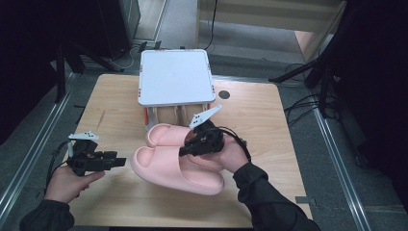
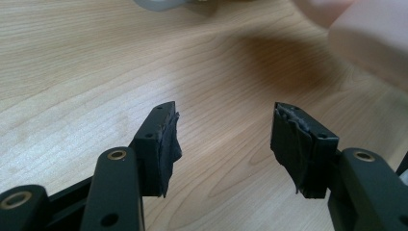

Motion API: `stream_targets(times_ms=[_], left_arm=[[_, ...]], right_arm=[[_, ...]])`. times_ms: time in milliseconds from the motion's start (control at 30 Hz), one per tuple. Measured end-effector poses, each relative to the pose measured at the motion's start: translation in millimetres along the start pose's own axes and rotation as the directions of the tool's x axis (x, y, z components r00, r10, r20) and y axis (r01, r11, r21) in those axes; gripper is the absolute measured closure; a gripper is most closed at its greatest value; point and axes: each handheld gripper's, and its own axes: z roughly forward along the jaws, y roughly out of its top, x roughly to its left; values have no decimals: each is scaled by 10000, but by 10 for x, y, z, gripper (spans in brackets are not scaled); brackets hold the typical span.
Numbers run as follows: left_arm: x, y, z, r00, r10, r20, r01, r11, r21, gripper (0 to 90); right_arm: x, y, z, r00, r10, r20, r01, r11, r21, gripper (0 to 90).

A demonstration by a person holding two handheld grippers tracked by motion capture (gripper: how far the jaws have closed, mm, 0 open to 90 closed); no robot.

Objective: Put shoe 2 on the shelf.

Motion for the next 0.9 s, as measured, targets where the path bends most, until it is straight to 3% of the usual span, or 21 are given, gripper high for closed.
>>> stream_targets(times_ms=[400,500,667,900], left_arm=[[-14,1,19,10000,19,37,-19,10000,69,421],[-23,3,31,10000,5,49,-5,10000,83,421],[-23,8,42,9999,52,88,-53,9999,135,419],[-18,14,47,9999,84,113,-86,9999,137,419]], right_arm=[[35,354,-295,9998,-160,-71,160,9998,-96,771],[50,455,-362,9994,-320,88,322,9994,-158,772],[35,600,-461,9999,-68,102,70,9997,-222,772],[26,783,-590,9996,-161,227,169,9993,-342,771]])
